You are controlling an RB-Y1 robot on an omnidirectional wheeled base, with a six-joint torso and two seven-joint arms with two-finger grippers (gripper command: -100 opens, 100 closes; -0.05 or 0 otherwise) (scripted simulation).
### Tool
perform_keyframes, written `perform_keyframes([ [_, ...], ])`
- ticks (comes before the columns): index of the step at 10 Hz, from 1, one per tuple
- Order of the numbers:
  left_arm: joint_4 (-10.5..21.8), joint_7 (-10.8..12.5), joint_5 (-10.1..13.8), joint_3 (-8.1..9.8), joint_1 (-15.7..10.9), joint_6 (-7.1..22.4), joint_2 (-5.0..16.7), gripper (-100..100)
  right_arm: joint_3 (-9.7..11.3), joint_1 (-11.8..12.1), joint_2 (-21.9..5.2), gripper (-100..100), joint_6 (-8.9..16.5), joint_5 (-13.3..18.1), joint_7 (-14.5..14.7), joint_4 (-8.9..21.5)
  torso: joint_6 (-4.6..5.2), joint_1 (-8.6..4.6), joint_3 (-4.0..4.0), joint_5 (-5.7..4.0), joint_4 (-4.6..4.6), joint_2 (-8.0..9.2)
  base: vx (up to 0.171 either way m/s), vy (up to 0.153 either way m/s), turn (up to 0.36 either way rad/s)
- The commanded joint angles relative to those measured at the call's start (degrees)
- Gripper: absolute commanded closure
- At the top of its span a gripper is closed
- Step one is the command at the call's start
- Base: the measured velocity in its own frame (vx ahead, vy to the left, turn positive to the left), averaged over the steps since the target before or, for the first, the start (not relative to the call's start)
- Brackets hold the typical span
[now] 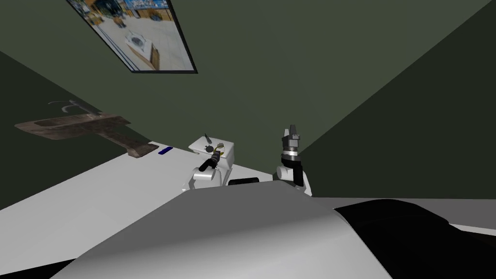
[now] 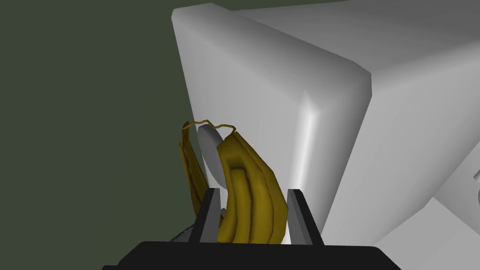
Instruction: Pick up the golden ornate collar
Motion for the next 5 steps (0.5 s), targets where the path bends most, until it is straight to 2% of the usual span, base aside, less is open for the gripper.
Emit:
perform_keyframes([
  [1,0.00,0.00,0.00,0.00,0.00,0.00,0.00,100,0.00,0.00,0.00,0,0.00,0.00,0.00,0.00,0.00,0.00,0.00,0.00,0.00,0.00,0.000,0.000,0.000],
  [2,0.00,0.01,0.01,0.00,0.00,0.00,-0.01,0,0.00,0.00,0.00,0,0.00,0.00,0.00,0.00,0.01,0.00,0.00,-0.01,0.00,0.00,0.000,0.000,0.000],
  [3,-1.82,0.09,-0.07,-0.28,0.48,1.06,0.10,100,0.00,0.00,0.00,0,0.00,0.00,0.00,0.00,0.01,-0.01,0.00,-0.01,0.00,0.00,-0.032,0.002,0.004],
  [4,-0.90,0.04,-0.15,-0.18,0.32,0.40,-0.05,100,0.00,0.00,0.00,0,0.00,0.00,0.00,0.00,0.00,-0.02,0.06,-0.01,0.02,0.11,-0.020,0.001,0.001],
  [5,-1.04,0.06,-0.17,-0.22,0.35,0.51,-0.07,0,0.00,0.00,0.00,0,0.00,0.00,0.00,0.00,0.00,-0.01,0.06,-0.01,0.02,0.09,0.000,0.000,0.000],
])
